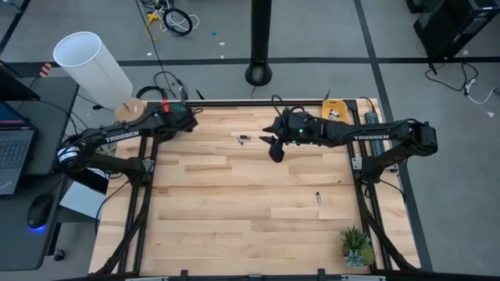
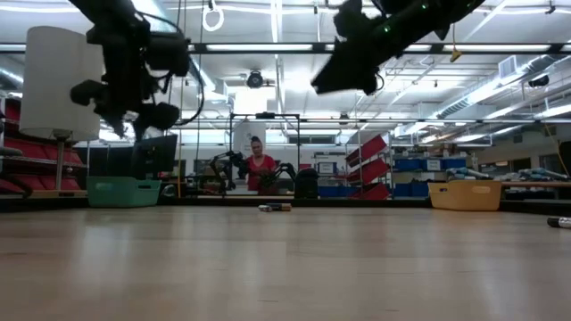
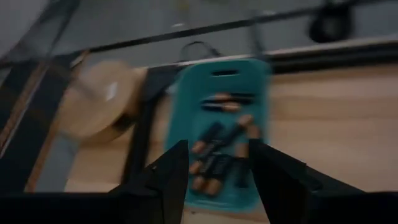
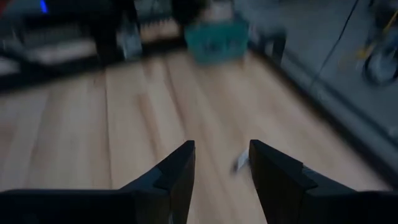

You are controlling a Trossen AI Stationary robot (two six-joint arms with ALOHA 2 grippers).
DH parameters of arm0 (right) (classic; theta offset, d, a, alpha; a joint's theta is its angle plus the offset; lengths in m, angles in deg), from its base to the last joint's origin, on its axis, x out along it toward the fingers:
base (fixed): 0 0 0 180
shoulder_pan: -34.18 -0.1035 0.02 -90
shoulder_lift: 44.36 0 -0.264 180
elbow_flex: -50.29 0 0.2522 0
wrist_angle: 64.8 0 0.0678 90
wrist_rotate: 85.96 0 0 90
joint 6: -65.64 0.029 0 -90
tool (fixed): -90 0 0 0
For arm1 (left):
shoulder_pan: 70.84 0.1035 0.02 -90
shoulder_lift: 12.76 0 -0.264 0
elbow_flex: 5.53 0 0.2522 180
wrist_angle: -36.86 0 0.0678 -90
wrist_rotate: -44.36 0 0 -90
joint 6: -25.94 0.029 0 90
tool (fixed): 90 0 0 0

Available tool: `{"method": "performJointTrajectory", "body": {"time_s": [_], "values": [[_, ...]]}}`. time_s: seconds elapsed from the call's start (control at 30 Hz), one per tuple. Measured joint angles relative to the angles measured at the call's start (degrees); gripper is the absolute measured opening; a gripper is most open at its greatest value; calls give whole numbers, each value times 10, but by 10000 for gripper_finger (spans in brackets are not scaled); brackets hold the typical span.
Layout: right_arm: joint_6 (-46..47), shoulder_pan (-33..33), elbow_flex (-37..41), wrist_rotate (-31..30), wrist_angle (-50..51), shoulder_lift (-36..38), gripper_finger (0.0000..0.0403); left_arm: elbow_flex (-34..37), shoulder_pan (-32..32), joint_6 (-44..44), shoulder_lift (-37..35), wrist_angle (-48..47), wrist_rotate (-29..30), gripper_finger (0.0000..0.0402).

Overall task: Sort batteries
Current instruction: Put the black battery into the blue bin

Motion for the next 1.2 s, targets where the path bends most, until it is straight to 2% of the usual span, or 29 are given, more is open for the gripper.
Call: {"method": "performJointTrajectory", "body": {"time_s": [0.1,0.23,0.33,0.47,0.63,0.77,0.9,1.07,1.2], "values": [[24,4,0,26,90,0,161,-18,-26,111,0,56,-55,181],[44,7,8,54,175,-8,173,-20,-64,224,0,210,-200,181],[48,7,37,57,119,-7,181,-9,-92,261,26,359,-262,181],[53,12,89,73,20,-8,184,-5,-120,297,92,477,-284,181],[22,32,125,75,-88,-27,179,-19,-139,217,131,480,-308,181],[3,63,119,90,-132,-106,181,-20,-160,207,131,481,-307,181],[-7,88,64,104,-149,-195,190,-20,-173,193,130,467,-311,181],[-63,102,-17,108,-106,-271,200,-20,-194,148,130,449,-315,181],[-90,113,-120,116,32,-314,197,-20,-209,115,130,447,-303,181]]}}
